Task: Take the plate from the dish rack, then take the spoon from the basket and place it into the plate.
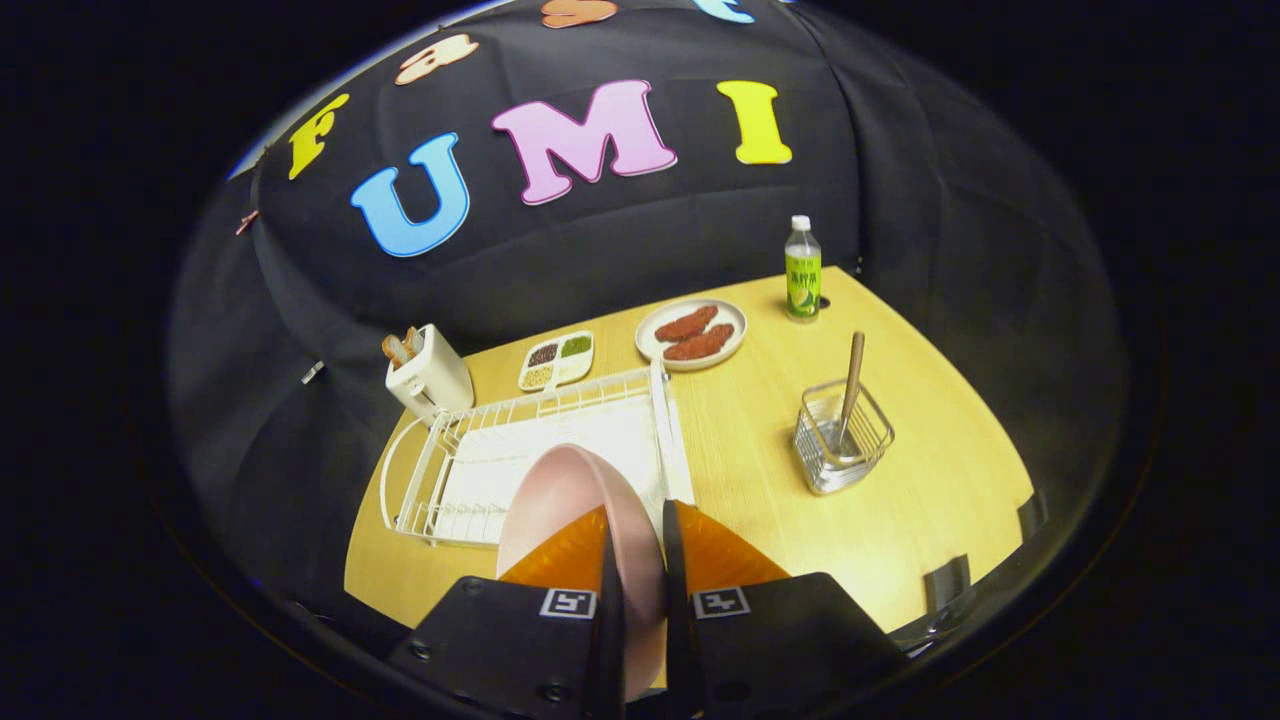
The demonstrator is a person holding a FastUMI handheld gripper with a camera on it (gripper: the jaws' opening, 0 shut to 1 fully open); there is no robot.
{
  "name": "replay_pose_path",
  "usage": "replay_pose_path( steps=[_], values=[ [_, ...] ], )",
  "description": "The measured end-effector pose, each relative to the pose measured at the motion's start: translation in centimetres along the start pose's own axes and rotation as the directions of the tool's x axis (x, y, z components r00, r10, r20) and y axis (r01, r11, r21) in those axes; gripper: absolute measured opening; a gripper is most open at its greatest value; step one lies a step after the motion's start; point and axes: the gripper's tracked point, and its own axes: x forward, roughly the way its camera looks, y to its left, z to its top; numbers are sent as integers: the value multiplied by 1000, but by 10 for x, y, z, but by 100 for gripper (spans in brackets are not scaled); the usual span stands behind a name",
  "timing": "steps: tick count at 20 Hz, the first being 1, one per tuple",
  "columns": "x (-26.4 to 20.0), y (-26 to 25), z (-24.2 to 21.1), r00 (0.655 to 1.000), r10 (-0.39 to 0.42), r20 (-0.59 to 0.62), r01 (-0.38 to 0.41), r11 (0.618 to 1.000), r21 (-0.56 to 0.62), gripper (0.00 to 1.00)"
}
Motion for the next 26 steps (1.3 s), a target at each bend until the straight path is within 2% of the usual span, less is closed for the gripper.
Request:
replay_pose_path(
  steps=[3, 7, 10, 13, 15, 17, 20, 22, 25, 26],
  values=[
    [11, -8, -41, 997, 41, -71, -38, 998, 46, 20],
    [29, -23, -85, 988, 60, -144, -39, 989, 143, 20],
    [48, -40, -119, 977, 42, -207, -11, 989, 148, 21],
    [59, -44, -130, 974, 79, -213, -33, 976, 214, 22],
    [63, -50, -130, 976, 72, -207, -20, 969, 245, 23],
    [67, -60, -130, 977, 41, -209, 9, 972, 234, 23],
    [69, -59, -120, 981, 35, -191, 7, 976, 219, 29],
    [66, -62, -107, 987, 8, -159, 21, 982, 185, 45],
    [56, -68, -77, 995, -54, -82, 64, 988, 137, 100],
    [48, -74, -65, 995, -86, -52, 92, 989, 114, 99]
  ],
)
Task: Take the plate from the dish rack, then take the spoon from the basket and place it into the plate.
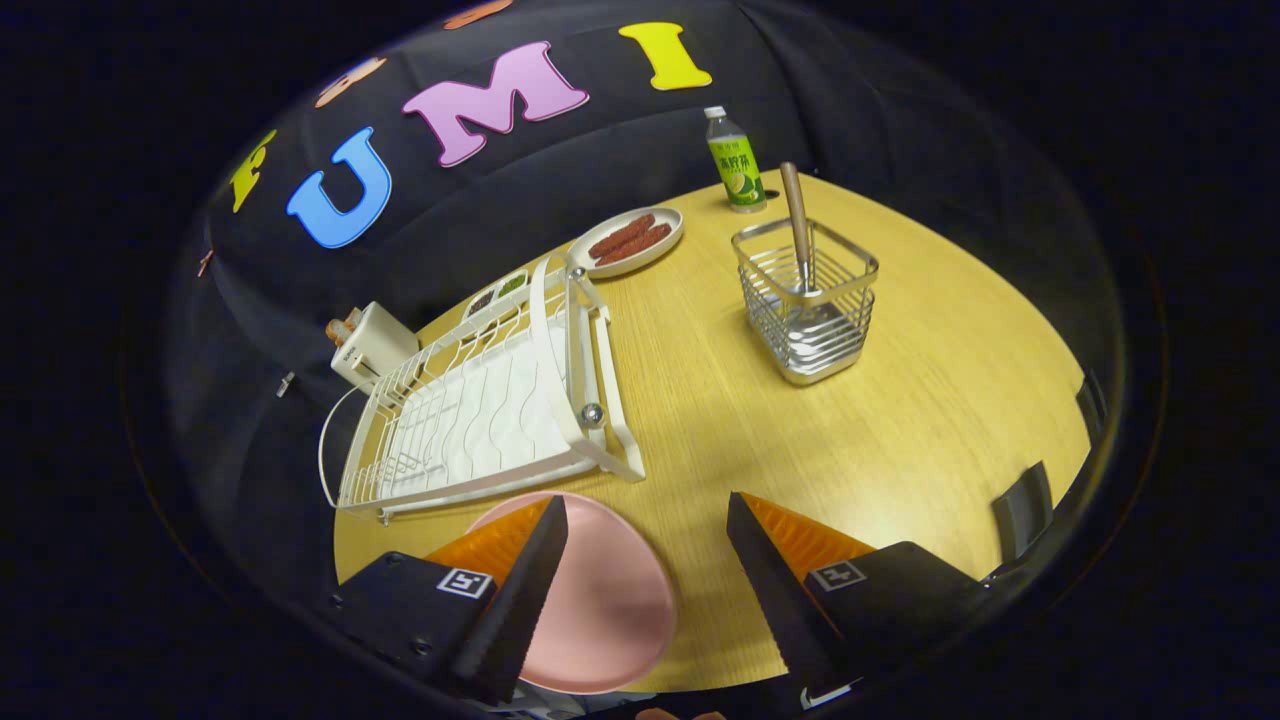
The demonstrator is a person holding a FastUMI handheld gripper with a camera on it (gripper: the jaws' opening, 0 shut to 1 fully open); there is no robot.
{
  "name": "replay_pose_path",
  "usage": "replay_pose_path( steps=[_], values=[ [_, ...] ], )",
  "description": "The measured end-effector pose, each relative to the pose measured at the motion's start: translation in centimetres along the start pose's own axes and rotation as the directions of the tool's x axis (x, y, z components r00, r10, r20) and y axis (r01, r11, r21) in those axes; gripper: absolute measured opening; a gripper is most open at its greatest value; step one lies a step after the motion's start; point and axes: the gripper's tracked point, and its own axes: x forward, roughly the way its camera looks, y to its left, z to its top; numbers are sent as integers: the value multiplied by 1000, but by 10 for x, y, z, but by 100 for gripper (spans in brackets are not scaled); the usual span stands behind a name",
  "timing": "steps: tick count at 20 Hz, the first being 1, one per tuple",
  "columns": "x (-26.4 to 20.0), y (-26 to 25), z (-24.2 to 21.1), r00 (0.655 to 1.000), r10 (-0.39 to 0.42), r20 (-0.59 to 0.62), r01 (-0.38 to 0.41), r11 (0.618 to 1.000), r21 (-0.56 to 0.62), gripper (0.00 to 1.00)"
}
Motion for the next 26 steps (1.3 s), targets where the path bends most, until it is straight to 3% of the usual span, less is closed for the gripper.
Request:
replay_pose_path(
  steps=[6, 13, 21, 26],
  values=[
    [-51, -16, 86, 970, -84, 228, 110, 989, -103, 99],
    [-76, -24, 186, 899, -57, 435, 166, 962, -217, 98],
    [3, -66, 247, 900, -53, 432, 167, 959, -229, 99],
    [73, -95, 250, 930, -51, 364, 148, 959, -243, 99]
  ],
)
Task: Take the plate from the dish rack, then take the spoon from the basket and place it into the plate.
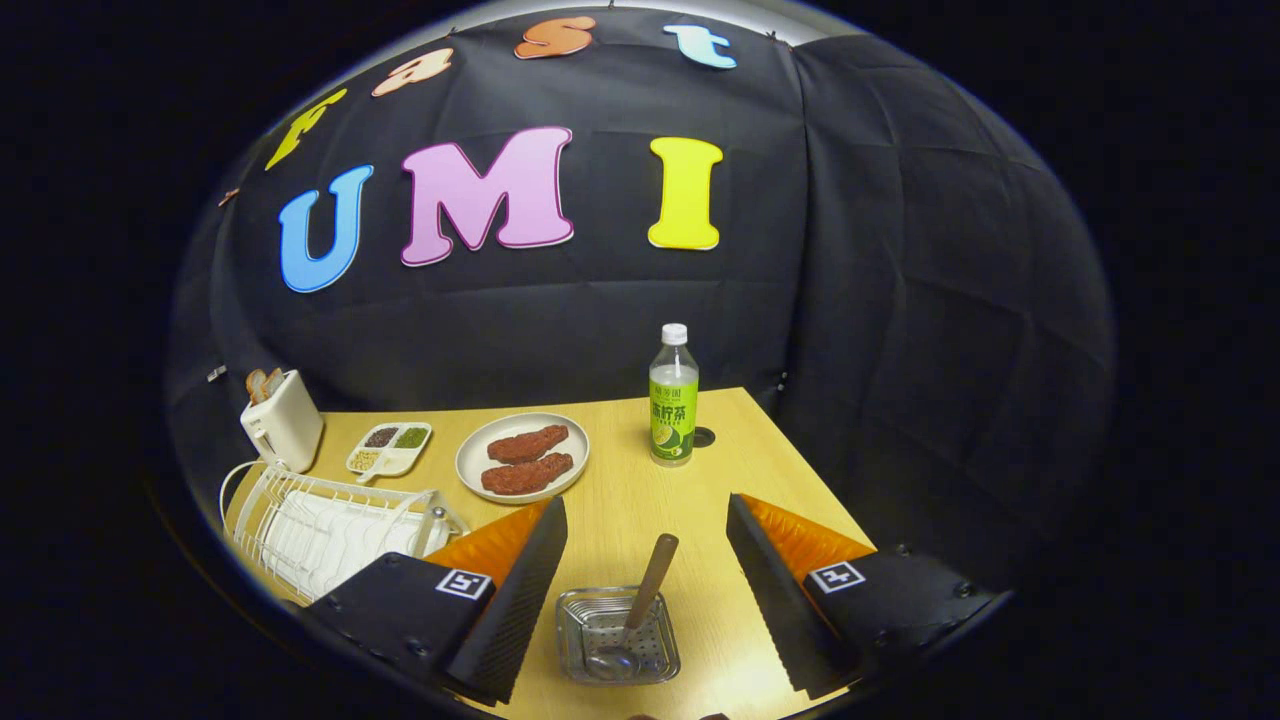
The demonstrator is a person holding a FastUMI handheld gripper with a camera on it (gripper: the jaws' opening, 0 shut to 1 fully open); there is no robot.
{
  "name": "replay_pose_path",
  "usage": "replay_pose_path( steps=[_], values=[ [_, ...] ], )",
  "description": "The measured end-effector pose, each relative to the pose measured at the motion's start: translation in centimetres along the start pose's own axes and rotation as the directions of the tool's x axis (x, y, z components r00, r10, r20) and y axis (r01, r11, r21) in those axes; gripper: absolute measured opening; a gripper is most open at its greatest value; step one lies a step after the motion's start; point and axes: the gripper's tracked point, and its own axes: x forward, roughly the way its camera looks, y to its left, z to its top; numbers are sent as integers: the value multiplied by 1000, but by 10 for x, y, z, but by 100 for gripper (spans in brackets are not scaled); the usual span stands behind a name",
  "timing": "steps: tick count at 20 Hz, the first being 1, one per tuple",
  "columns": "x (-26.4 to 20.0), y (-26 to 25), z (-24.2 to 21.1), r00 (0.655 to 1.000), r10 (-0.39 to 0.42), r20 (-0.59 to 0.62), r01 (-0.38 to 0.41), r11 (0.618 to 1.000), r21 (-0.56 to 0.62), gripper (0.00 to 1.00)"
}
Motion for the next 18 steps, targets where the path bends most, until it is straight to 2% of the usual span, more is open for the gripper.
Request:
replay_pose_path(
  steps=[2, 4, 5, 9, 12, 13, 16, 18],
  values=[
    [18, -5, -15, 999, 15, -33, -14, 1000, 19, 99],
    [33, -2, -29, 997, 52, -48, -51, 998, 28, 95],
    [39, -4, -38, 996, 63, -67, -62, 998, 26, 87],
    [52, -2, -60, 987, 92, -128, -87, 995, 46, 66],
    [55, -1, -63, 983, 105, -147, -98, 994, 55, 44],
    [56, -4, -62, 985, 98, -144, -92, 995, 49, 28],
    [51, 1, -63, 980, 122, -156, -114, 992, 59, 25],
    [46, 11, -60, 973, 169, -160, -155, 983, 98, 22]
  ],
)
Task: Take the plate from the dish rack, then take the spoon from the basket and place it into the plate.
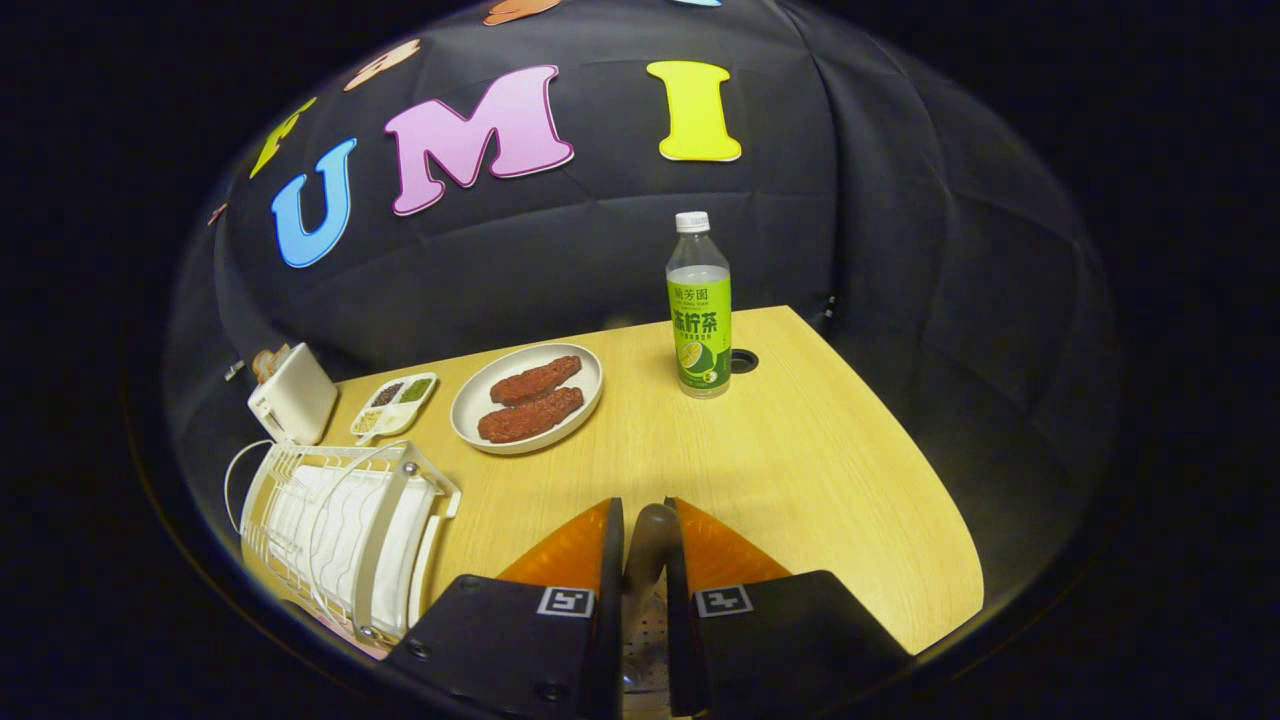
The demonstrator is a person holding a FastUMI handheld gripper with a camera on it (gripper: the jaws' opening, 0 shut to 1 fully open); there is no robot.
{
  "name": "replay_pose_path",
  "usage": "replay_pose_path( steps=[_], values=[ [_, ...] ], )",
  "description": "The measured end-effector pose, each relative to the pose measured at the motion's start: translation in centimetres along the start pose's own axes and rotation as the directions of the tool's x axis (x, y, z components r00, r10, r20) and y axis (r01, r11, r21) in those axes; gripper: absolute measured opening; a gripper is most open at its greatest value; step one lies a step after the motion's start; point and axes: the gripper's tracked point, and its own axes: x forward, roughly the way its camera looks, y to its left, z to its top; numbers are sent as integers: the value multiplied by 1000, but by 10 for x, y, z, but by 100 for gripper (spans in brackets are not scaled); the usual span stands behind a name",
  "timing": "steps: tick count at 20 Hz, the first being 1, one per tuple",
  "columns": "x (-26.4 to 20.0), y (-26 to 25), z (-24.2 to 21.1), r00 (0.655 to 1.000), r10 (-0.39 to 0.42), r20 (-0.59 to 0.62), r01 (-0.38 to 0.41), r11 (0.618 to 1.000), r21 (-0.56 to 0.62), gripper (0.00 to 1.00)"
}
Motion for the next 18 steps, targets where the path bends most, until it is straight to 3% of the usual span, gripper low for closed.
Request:
replay_pose_path(
  steps=[5, 10, 14, 18],
  values=[
    [-16, 8, 5, 999, 33, 13, -32, 999, -14, 15],
    [-47, 7, 18, 999, 33, 31, -31, 998, -47, 15],
    [-84, 16, 53, 995, 28, 95, -18, 994, -104, 15],
    [-130, 46, 62, 994, 49, 94, -43, 997, -59, 15]
  ],
)
